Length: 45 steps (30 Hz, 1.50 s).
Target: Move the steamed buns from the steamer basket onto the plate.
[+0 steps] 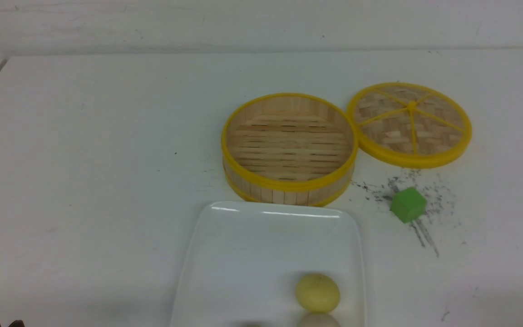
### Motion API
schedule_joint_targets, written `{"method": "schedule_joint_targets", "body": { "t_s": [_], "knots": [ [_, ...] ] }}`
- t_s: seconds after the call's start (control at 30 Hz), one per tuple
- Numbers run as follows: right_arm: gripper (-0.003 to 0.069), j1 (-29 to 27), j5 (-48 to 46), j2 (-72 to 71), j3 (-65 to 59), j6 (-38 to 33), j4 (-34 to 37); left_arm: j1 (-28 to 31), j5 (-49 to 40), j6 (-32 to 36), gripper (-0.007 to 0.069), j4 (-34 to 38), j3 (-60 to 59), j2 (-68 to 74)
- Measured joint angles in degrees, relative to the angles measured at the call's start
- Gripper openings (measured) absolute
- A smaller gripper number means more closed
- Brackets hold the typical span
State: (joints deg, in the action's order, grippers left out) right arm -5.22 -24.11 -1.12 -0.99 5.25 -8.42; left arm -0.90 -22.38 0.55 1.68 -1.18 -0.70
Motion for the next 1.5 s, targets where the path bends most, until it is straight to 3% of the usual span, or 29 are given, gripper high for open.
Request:
{"method": "schedule_joint_targets", "body": {
  "t_s": [1.5],
  "knots": [
    [0.024,0.0,0.0,0.0,0.0,0.0,0.0,0.0,0.0,0.0,0.0236,0.0,0.0,0.0]
  ]
}}
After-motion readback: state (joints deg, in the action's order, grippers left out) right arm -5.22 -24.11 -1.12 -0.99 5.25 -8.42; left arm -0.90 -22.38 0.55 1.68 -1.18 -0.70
